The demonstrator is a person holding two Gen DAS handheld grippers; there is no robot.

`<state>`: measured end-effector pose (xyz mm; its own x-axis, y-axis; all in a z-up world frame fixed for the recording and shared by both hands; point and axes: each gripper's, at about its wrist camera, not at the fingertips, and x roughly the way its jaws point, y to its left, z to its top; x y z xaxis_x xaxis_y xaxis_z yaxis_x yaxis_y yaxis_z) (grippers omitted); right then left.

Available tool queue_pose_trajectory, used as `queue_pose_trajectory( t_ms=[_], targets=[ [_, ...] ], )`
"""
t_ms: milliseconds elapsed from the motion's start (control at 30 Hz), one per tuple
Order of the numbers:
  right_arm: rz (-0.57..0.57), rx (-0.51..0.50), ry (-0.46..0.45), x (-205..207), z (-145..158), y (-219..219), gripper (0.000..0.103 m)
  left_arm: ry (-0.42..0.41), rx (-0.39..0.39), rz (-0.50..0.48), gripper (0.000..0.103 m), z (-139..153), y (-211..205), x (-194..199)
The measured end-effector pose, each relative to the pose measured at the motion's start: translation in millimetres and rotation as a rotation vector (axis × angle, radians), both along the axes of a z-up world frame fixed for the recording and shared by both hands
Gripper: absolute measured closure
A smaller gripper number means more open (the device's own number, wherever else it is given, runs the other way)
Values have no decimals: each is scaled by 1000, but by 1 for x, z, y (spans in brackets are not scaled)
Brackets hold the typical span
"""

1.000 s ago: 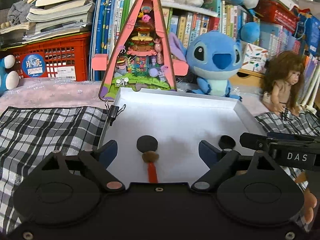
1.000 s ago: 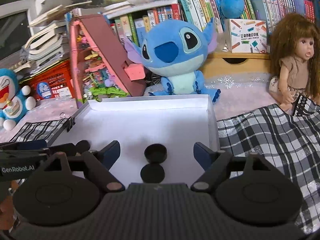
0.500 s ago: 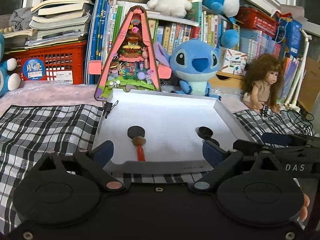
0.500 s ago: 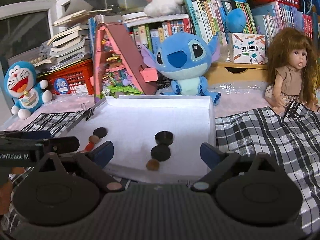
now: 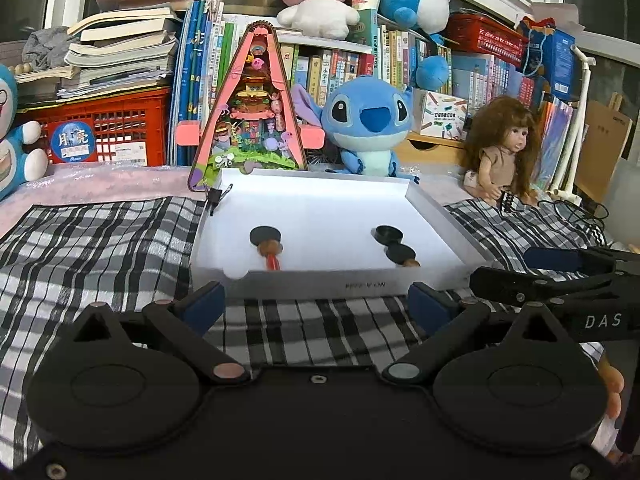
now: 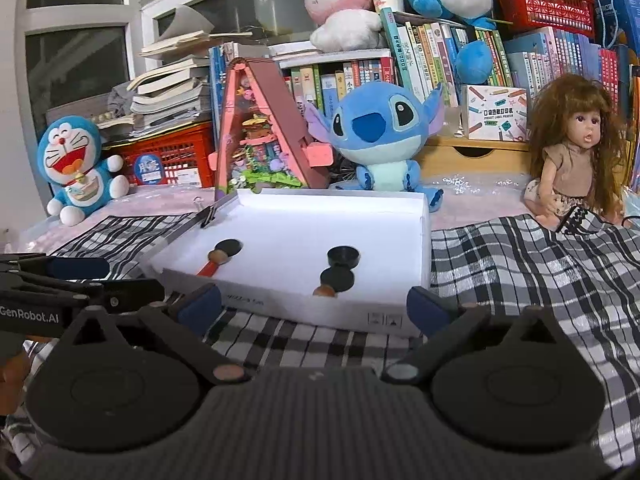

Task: Organize rigid objects
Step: 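Lift both tools out of the tray back toward the cloth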

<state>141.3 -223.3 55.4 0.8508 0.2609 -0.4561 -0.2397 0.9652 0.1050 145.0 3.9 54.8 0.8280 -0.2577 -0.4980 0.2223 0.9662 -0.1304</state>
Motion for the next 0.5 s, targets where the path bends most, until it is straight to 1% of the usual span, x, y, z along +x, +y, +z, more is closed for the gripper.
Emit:
queue_pose_trajectory(
  t_ms=[500],
  targets=[
    [62, -32, -21, -49, -13, 13, 0, -21, -15, 23, 3, -13, 14, -46]
  ],
)
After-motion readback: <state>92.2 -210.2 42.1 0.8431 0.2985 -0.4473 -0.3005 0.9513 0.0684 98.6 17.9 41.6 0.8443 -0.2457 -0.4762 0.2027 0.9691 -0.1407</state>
